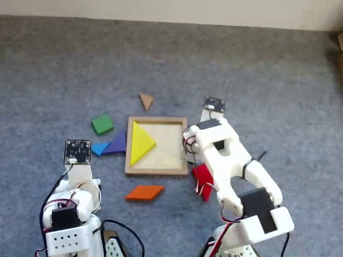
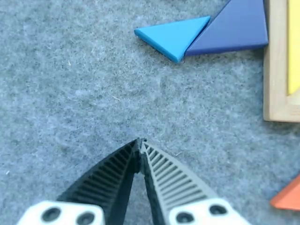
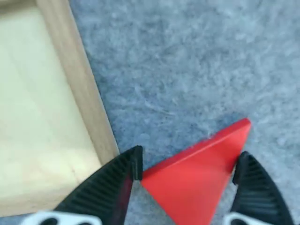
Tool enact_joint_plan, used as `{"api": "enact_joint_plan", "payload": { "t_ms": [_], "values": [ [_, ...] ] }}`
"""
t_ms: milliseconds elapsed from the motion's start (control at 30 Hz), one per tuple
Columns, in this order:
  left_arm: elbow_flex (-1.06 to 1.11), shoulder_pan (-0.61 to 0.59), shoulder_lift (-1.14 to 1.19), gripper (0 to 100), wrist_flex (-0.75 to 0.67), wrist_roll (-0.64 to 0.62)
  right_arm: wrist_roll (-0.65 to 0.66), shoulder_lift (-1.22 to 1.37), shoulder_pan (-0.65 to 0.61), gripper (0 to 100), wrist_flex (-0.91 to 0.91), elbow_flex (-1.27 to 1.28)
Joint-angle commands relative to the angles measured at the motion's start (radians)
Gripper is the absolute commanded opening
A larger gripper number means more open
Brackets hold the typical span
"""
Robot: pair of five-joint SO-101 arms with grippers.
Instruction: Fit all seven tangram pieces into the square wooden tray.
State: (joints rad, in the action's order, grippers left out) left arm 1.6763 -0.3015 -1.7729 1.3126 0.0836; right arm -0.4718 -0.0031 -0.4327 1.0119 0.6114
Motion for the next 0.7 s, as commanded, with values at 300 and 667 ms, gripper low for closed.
{"api": "enact_joint_plan", "payload": {
  "t_ms": [300,667],
  "values": [
    [0.021,-0.018,-0.061,1,0.008,0.005,-0.006,-0.008,-0.067,30.6,-0.016,0.079],
    [0.021,-0.018,-0.061,1,0.008,0.005,0.000,-0.010,-0.157,30.6,-0.010,0.082]
  ]
}}
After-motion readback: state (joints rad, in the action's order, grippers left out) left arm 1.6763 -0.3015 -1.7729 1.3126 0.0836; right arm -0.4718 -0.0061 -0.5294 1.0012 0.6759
